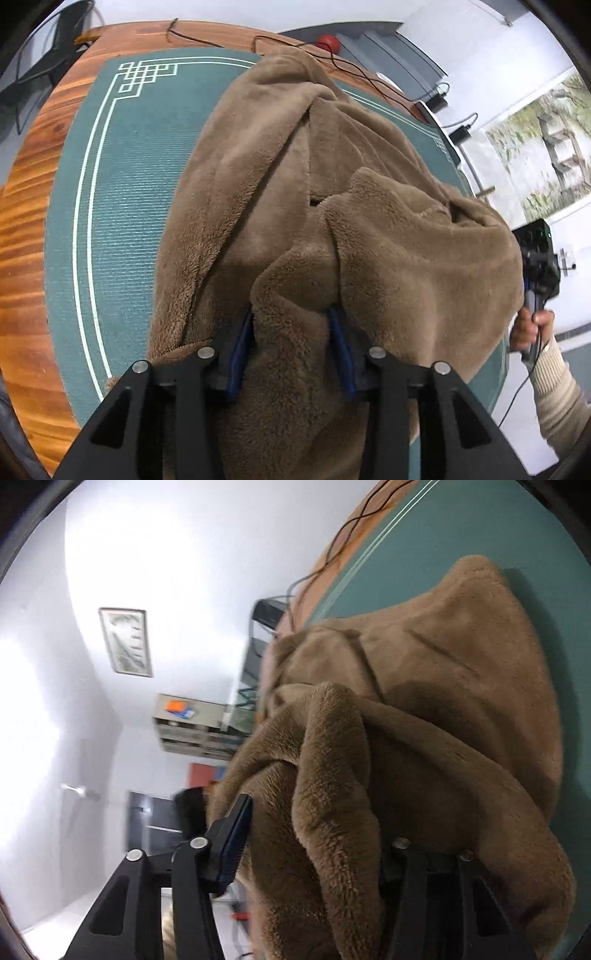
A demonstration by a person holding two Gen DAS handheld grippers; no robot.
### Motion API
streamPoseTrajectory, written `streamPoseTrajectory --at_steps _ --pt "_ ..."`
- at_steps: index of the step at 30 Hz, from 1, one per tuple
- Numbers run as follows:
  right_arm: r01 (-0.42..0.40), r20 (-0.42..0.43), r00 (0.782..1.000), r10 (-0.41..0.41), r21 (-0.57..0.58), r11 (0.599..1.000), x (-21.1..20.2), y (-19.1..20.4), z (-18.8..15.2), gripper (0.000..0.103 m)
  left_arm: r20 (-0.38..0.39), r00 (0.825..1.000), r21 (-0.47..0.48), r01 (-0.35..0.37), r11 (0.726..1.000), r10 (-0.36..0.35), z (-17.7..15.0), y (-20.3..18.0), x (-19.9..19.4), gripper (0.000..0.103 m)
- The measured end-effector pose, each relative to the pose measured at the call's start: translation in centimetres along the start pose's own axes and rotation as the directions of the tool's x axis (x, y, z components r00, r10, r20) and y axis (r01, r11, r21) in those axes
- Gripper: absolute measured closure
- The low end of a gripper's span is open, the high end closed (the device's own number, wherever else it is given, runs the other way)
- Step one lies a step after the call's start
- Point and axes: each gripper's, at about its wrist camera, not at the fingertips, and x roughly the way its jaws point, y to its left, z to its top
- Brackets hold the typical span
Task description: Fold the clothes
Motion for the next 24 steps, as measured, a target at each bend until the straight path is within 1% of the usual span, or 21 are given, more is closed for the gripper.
streamPoseTrajectory --at_steps 1,2,4,6,8,11,14,16,20,21,22,24 --pt "0.031 -0.001 1.0 -0.031 -0.015 0.999 0.0 0.4 -0.3 0.065 0.009 1.0 0.011 -0.013 1.0 0.013 -0.2 -0.4 -0.2 0.073" --pt "0.053 0.006 0.999 -0.053 -0.036 0.998 -0.3 1.1 -0.7 0.067 0.021 1.0 0.015 -0.023 1.0 0.022 -0.4 -0.8 -0.5 0.079" --pt "0.096 0.023 0.995 -0.094 -0.076 0.992 -0.8 2.5 -1.5 0.07 0.049 0.998 0.007 -0.03 1.0 0.029 -1.0 -1.2 -1.4 0.085" --pt "0.108 0.036 0.994 -0.104 -0.135 0.985 -2.1 4.8 -2.8 0.071 0.079 0.997 -0.019 -0.021 1.0 0.023 -1.5 -1.3 -2.5 0.088" --pt "0.073 -0.007 0.997 -0.075 -0.164 0.984 -2.4 5.6 -4.2 0.071 0.11 0.994 -0.042 -0.006 0.999 0.011 -2.1 -1.4 -3.8 0.09" --pt "0.017 -0.074 0.997 -0.032 -0.202 0.979 -2.8 6.7 -6.3 0.071 0.144 0.99 -0.047 -0.006 0.999 0.012 -3.5 -2.4 -5.4 0.09" --pt "-0.042 -0.143 0.99 0.008 -0.237 0.971 -3.1 7.8 -8.4 0.071 0.153 0.987 -0.06 -0.04 0.997 0.049 -5.7 -3.4 -6.6 0.091" --pt "-0.053 -0.138 0.99 0.025 -0.202 0.978 -3.8 6.2 -9.3 0.071 0.162 0.984 -0.093 -0.06 0.994 0.075 -7.4 -3.7 -7.5 0.092" --pt "-0.098 -0.103 0.992 0.078 -0.201 0.975 -6.6 6.7 -11.3 0.084 0.22 0.969 -0.161 -0.08 0.984 0.114 -10.7 -4.9 -10.3 0.092" --pt "-0.109 -0.094 0.991 0.092 -0.201 0.973 -7.3 6.9 -11.7 0.085 0.242 0.962 -0.175 -0.085 0.981 0.126 -11.4 -5.4 -11.2 0.092" --pt "-0.121 -0.085 0.991 0.105 -0.202 0.972 -8.1 7.0 -12.2 0.086 0.265 0.954 -0.19 -0.089 0.978 0.139 -12.2 -6.0 -12.2 0.092" --pt "-0.143 -0.067 0.989 0.132 -0.203 0.969 -9.5 7.3 -13.2 0.086 0.34 0.928 -0.187 -0.093 0.978 0.154 -13.1 -8.2 -15.1 0.092"
